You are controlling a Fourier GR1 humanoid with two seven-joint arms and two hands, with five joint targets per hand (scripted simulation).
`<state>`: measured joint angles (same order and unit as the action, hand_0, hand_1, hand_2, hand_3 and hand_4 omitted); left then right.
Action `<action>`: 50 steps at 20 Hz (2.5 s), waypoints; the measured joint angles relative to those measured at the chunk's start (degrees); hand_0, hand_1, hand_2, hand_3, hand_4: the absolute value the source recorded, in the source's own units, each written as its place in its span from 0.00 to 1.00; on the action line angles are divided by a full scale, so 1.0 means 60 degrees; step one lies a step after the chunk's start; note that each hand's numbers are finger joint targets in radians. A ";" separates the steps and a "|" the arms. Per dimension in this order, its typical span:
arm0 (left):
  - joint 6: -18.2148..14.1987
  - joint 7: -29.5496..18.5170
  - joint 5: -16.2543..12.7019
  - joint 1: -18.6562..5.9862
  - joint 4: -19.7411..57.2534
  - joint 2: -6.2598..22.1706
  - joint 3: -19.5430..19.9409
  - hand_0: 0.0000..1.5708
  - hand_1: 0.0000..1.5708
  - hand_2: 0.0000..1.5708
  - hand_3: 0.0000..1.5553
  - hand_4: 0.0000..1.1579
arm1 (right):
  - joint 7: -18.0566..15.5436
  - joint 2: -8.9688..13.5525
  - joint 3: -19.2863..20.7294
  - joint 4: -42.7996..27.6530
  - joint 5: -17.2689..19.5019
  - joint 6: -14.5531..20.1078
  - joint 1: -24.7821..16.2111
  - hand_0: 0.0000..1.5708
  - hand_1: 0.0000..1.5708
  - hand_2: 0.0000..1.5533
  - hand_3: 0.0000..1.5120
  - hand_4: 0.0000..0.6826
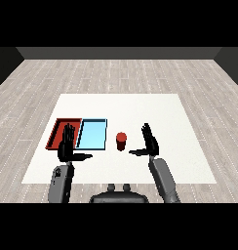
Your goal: Pick the red can and put it in the red box
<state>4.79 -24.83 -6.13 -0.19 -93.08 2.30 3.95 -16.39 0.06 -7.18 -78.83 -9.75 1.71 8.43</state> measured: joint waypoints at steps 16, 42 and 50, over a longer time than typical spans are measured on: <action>-0.0118 -0.0091 0.0115 -0.0040 0.0093 -0.0114 -0.0143 0.00 0.00 0.00 0.00 0.00 | -0.1916 -0.0009 -0.1491 0.2900 -0.1778 0.0860 0.1056 0.00 0.00 0.00 0.00 0.00; 0.0198 -0.0155 -0.0183 0.0025 0.0029 0.0021 -0.0047 0.00 0.00 0.00 0.00 0.00 | -0.2461 0.0000 -0.2931 0.4674 -0.3873 0.2001 0.2636 0.00 0.00 0.00 0.00 0.00; 0.0170 -0.0275 -0.0125 0.0258 -0.0074 -0.0034 -0.0123 0.00 0.00 0.00 0.00 0.00 | -0.2754 -0.0008 -0.3482 0.5499 -0.4731 0.2177 0.3415 0.00 0.00 0.00 0.00 0.00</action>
<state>5.82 -26.48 -6.88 1.36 -93.52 2.10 3.21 -32.91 0.01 -28.07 -45.84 -38.13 14.77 28.92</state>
